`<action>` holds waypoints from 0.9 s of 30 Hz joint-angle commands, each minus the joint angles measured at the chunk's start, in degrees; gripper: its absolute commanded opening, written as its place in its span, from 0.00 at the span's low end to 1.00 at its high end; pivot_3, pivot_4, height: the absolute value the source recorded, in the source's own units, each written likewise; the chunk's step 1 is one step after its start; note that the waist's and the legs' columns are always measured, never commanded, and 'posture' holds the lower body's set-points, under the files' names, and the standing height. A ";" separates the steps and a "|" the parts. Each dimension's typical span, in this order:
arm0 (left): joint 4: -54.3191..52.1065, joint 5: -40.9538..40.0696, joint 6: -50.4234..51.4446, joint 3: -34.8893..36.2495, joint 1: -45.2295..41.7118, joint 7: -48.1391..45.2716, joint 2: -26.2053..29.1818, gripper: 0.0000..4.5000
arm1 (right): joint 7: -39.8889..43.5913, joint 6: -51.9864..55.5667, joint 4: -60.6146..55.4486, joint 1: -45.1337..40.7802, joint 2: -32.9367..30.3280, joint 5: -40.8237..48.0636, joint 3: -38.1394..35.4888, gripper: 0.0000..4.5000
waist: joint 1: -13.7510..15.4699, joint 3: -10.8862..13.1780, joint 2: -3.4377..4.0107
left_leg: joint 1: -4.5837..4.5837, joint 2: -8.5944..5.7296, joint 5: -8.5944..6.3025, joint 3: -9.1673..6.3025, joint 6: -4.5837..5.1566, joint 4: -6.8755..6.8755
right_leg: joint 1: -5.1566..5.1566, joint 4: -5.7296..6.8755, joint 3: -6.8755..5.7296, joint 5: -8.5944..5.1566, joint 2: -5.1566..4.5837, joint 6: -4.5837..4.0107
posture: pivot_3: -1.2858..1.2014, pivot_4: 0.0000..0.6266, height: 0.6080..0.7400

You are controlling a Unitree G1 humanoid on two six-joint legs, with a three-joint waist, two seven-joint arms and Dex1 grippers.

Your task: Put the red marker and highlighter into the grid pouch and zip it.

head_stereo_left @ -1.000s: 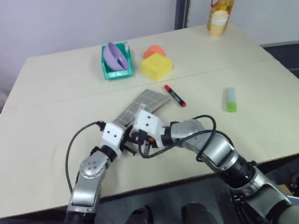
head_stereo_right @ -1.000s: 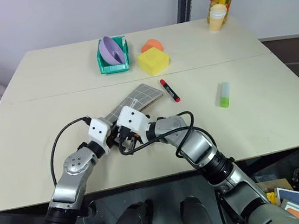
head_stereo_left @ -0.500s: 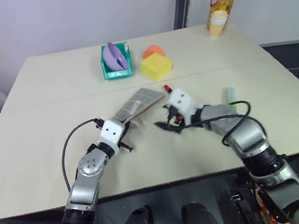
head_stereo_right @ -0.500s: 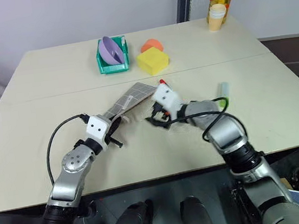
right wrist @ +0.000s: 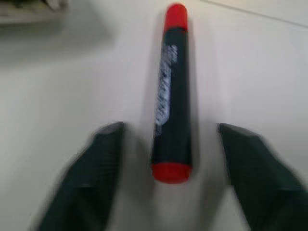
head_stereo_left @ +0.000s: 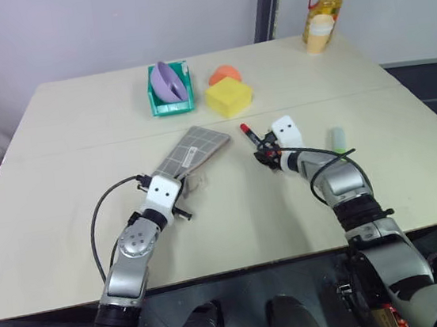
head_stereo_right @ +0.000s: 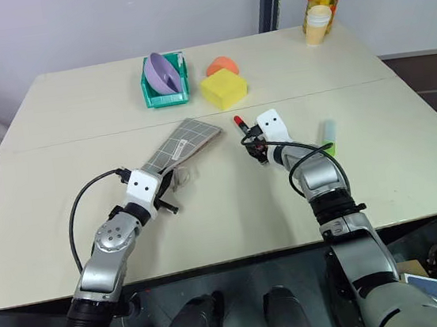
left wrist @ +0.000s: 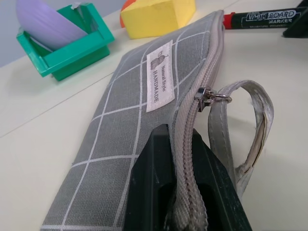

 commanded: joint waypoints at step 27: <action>0.47 -10.37 0.24 3.04 -6.21 -11.99 1.53 0.00 | 22.03 -7.15 -37.38 17.04 -21.32 3.37 -0.75 0.09 | 0.26 0.04 -0.05 | -0.08 0.02 0.00 0.01 0.01 0.09 | 0.01 -0.06 -0.02 -0.01 -0.04 0.03 | 0.52 0.24 1.00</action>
